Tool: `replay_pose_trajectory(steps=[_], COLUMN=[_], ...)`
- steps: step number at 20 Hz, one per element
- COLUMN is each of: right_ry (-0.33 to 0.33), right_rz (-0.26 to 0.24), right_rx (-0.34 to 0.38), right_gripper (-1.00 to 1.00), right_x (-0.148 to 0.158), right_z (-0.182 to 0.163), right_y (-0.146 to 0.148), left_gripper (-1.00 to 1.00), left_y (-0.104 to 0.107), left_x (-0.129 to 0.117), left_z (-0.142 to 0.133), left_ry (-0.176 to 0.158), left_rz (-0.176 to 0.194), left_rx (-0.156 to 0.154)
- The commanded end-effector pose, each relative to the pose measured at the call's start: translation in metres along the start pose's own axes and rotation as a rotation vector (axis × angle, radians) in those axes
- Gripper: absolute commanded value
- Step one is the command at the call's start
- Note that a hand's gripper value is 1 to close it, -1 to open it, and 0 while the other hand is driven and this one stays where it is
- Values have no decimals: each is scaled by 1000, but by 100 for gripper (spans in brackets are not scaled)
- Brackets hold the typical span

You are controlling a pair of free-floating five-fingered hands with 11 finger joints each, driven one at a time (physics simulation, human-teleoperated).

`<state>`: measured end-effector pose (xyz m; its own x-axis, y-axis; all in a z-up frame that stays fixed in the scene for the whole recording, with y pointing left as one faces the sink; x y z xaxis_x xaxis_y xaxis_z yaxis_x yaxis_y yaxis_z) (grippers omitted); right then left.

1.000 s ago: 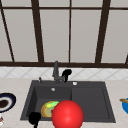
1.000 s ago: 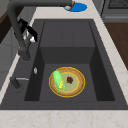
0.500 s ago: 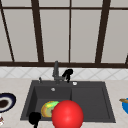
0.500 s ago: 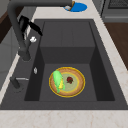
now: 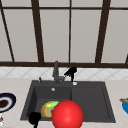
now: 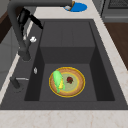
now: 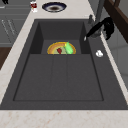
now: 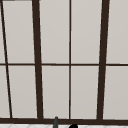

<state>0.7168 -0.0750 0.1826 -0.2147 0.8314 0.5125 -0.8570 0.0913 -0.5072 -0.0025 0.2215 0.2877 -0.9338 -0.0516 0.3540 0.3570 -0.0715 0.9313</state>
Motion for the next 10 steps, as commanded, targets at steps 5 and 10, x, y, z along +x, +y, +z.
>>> replay_pose_trajectory(steps=[5, 10], right_ry=[30, 78], right_rz=[74, 110], right_rx=[-104, -190], right_gripper=[-100, -100], right_x=[-8, -8], right_z=[38, 54], right_y=[16, 35], left_gripper=[0, 0], left_y=[0, 0], left_x=[0, 0], left_z=[0, 0], left_ry=[0, 0], left_rz=[0, 0], left_rx=[0, 0])
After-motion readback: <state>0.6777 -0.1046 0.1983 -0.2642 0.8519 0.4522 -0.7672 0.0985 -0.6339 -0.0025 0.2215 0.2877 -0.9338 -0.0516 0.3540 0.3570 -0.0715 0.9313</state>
